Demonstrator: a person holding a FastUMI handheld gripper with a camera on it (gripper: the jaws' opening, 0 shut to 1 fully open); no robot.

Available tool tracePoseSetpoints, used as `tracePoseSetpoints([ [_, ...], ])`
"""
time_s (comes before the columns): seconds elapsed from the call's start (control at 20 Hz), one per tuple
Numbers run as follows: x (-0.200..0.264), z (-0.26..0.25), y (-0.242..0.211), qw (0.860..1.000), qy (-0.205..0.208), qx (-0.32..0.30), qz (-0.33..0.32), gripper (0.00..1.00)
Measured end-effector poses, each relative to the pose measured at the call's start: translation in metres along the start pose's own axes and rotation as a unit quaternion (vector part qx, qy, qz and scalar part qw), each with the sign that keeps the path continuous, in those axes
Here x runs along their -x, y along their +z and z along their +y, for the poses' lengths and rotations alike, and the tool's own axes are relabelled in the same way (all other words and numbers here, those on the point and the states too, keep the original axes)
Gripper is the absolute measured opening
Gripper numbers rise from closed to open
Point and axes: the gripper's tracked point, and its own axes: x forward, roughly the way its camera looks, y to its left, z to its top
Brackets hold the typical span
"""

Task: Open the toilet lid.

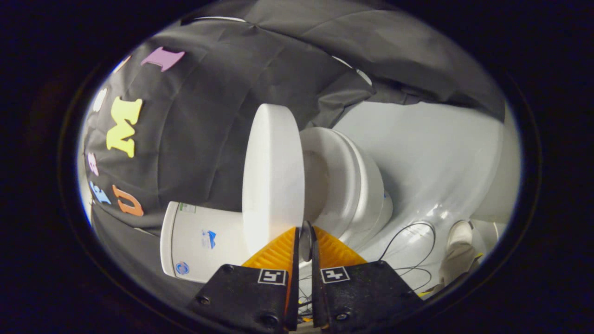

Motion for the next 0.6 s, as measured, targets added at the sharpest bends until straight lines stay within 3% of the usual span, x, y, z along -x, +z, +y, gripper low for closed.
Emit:
tracePoseSetpoints([
  [0.6,0.018,0.04,-0.002,0.995,-0.026,0.095,-0.02,0.14],
])
